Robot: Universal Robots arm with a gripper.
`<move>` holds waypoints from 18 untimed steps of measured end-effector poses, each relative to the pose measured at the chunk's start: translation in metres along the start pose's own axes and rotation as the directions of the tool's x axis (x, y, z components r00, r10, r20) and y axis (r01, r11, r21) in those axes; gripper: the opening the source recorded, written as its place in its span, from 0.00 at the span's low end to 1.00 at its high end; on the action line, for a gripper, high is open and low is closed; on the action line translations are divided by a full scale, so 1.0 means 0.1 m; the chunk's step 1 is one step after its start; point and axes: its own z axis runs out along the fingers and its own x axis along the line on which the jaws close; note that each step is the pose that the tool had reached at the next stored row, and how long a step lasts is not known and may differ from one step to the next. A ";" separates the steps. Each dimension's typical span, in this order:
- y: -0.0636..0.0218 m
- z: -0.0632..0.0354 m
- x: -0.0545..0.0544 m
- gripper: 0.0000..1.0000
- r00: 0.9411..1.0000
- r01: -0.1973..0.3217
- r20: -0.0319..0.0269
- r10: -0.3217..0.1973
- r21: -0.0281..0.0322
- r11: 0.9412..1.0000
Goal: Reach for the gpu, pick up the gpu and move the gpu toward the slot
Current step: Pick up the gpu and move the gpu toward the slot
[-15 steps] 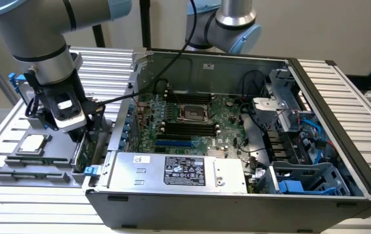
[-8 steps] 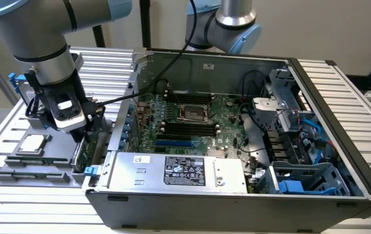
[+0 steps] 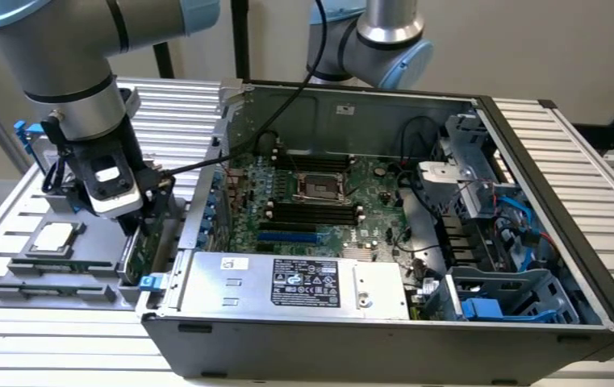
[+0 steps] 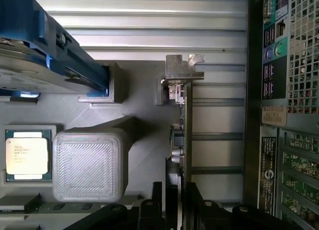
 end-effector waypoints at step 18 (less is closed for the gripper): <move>0.000 0.001 0.00 0.26 1.000 0.011 0.000 -0.011 0.000 1.000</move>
